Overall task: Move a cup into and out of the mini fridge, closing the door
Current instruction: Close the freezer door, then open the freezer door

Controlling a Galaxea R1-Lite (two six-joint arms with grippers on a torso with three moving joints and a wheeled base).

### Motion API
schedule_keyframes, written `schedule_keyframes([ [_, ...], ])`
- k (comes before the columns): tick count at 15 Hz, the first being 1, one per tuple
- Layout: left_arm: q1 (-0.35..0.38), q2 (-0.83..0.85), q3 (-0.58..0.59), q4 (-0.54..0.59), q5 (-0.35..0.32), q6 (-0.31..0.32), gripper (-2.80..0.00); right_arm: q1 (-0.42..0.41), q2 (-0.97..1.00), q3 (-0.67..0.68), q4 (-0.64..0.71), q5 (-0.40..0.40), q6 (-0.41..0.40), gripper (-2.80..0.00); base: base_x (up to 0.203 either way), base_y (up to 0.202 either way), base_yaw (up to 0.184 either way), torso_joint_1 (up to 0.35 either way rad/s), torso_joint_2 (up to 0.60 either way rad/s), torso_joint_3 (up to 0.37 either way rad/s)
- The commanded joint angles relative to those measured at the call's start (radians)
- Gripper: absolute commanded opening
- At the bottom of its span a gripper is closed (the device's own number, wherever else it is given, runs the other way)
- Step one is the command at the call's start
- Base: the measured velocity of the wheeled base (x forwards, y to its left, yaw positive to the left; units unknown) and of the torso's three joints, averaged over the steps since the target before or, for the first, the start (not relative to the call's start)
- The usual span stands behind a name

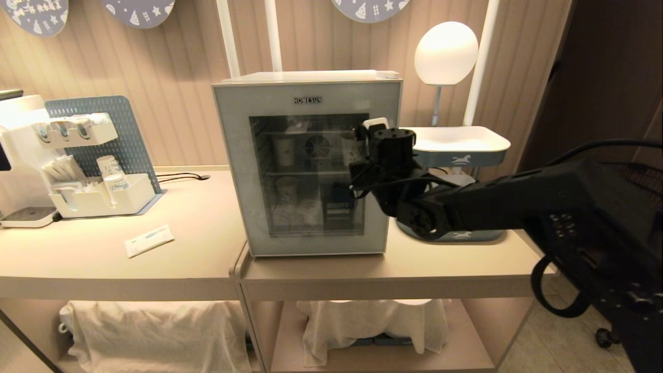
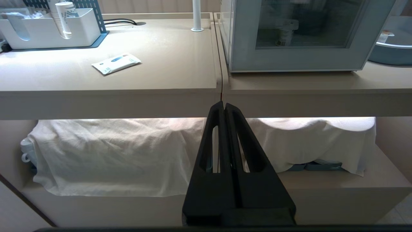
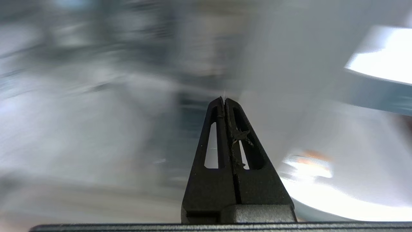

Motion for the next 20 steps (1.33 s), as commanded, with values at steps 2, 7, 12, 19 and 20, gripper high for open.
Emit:
schedule_keyframes([
  [2, 0.001, 0.000, 0.000, 0.000, 0.000, 0.000, -2.80, -0.034, -0.330, 0.240, -0.063, -0.100, -0.039, -2.80, 0.000, 0.000, 0.000, 0.000, 0.00, 0.000],
  [7, 0.001, 0.000, -0.001, 0.000, 0.000, 0.000, -2.80, -0.235, -1.001, 0.681, -0.108, -0.288, -0.083, -2.80, 0.000, 0.000, 0.000, 0.000, 0.00, 0.000],
  [12, 0.001, 0.000, 0.000, 0.000, 0.000, 0.000, -2.80, -0.567, -1.645, 1.207, -0.096, -0.308, -0.115, -2.80, 0.000, 0.000, 0.000, 0.000, 0.00, 0.000],
  [19, 0.001, 0.000, -0.001, 0.000, 0.000, 0.000, -2.80, -0.611, -2.135, 1.571, 0.184, 0.331, 0.202, -2.80, 0.000, 0.000, 0.000, 0.000, 0.00, 0.000],
  [20, 0.001, 0.000, -0.001, 0.001, 0.000, 0.000, -2.80, -0.604, -2.221, 1.594, 0.251, 0.374, 0.215, -2.80, 0.000, 0.000, 0.000, 0.000, 0.00, 0.000],
])
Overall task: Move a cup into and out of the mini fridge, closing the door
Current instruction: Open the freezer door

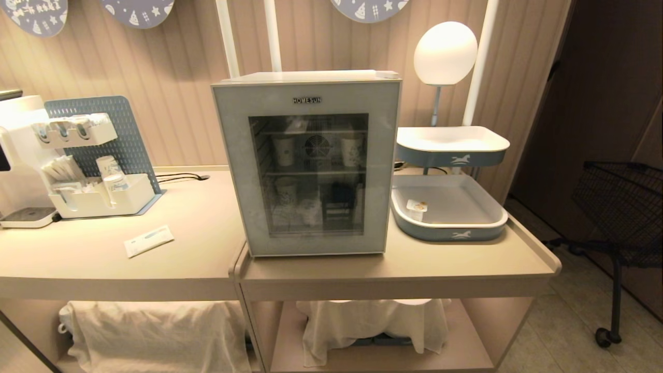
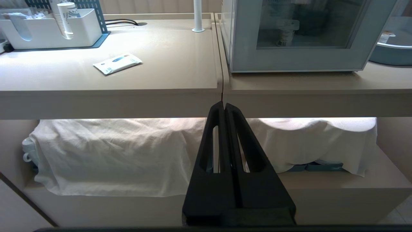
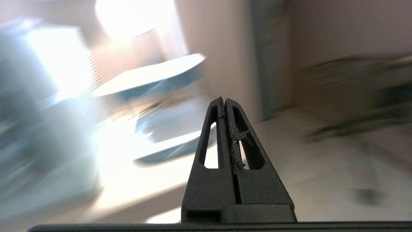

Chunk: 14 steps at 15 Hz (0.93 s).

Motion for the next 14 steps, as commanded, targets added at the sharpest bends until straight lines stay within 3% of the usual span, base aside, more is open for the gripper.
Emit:
schedule_keyframes([
  [1, 0.000, 0.000, 0.000, 0.000, 0.000, 0.001, -2.80, 0.011, -0.189, 0.054, 0.091, 0.096, 0.015, -2.80, 0.000, 0.000, 0.000, 0.000, 0.00, 0.000],
  [4, 0.000, 0.000, 0.000, 0.000, 0.000, 0.001, -2.80, 0.022, -0.226, 0.134, 0.292, 0.218, 0.045, -2.80, 0.000, 0.000, 0.000, 0.000, 0.00, 0.000],
  [7, 0.000, 0.000, 0.000, 0.000, 0.000, 0.001, -2.80, 0.023, -0.222, 0.099, 0.447, 0.228, -0.102, -2.80, 0.000, 0.000, 0.000, 0.000, 0.00, 0.000],
  [8, 0.000, -0.001, 0.000, 0.000, 0.000, 0.001, -2.80, 0.024, -0.222, 0.093, 0.462, 0.236, -0.132, -2.80, 0.000, 0.000, 0.000, 0.000, 0.00, 0.000],
  [14, 0.000, 0.000, 0.000, 0.000, 0.000, 0.001, -2.80, 0.024, -0.220, 0.093, 0.461, 0.236, -0.119, -2.80, 0.000, 0.000, 0.000, 0.000, 0.00, 0.000],
])
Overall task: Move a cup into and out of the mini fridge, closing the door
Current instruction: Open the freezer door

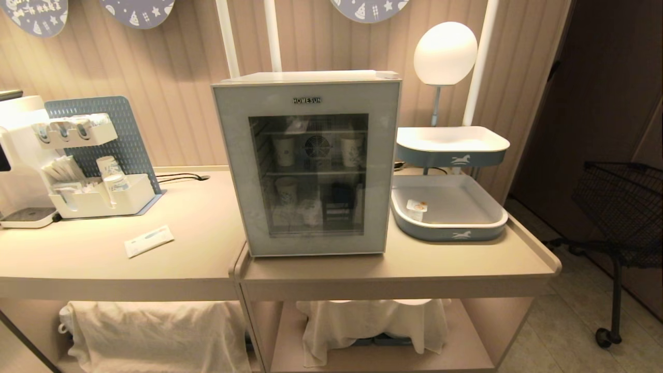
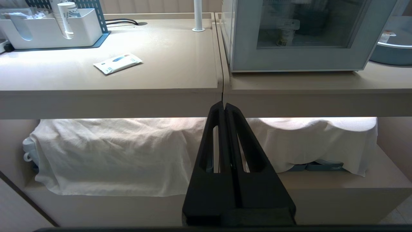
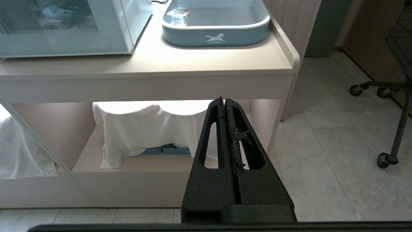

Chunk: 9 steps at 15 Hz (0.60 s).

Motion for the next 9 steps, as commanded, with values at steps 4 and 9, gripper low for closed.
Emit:
schedule_keyframes([
  [4, 0.000, 0.000, 0.000, 0.000, 0.000, 0.000, -2.80, -0.001, 0.002, 0.000, -0.002, -0.002, 0.012, -2.80, 0.000, 0.000, 0.000, 0.000, 0.00, 0.000],
  [9, 0.000, 0.000, 0.000, 0.000, 0.000, 0.000, -2.80, 0.001, 0.002, 0.000, -0.002, 0.000, 0.012, -2.80, 0.000, 0.000, 0.000, 0.000, 0.00, 0.000],
])
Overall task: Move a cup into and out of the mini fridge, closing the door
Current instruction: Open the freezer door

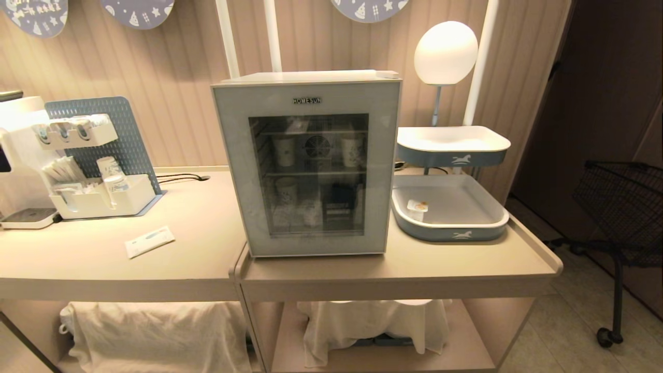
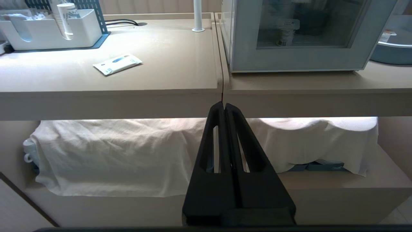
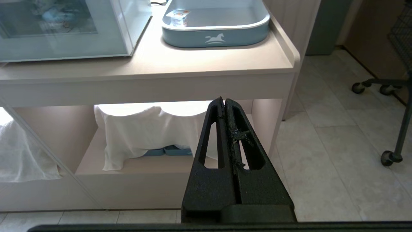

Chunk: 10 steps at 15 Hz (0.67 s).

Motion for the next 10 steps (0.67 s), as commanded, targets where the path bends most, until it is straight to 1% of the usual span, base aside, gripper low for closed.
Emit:
schedule_keyframes([
  [1, -0.001, 0.000, 0.000, 0.000, 0.001, -0.001, -2.80, -0.002, 0.002, 0.000, 0.000, 0.000, 0.000, -2.80, 0.000, 0.106, -0.008, 0.001, 0.00, 0.004],
  [7, -0.001, 0.000, 0.000, 0.000, 0.001, -0.001, -2.80, -0.001, 0.002, 0.000, 0.000, 0.000, 0.002, -2.80, 0.000, 0.189, 0.000, 0.003, 0.00, 0.003],
  [9, -0.001, 0.000, 0.000, 0.000, 0.001, -0.001, -2.80, -0.002, 0.002, 0.000, 0.000, 0.000, 0.002, -2.80, 0.000, 0.161, 0.002, 0.002, 0.01, 0.001],
  [10, -0.001, 0.000, 0.000, 0.001, 0.001, -0.001, -2.80, -0.001, 0.002, 0.000, 0.000, 0.000, 0.002, -2.80, 0.000, 0.098, 0.001, 0.000, 0.00, -0.002],
])
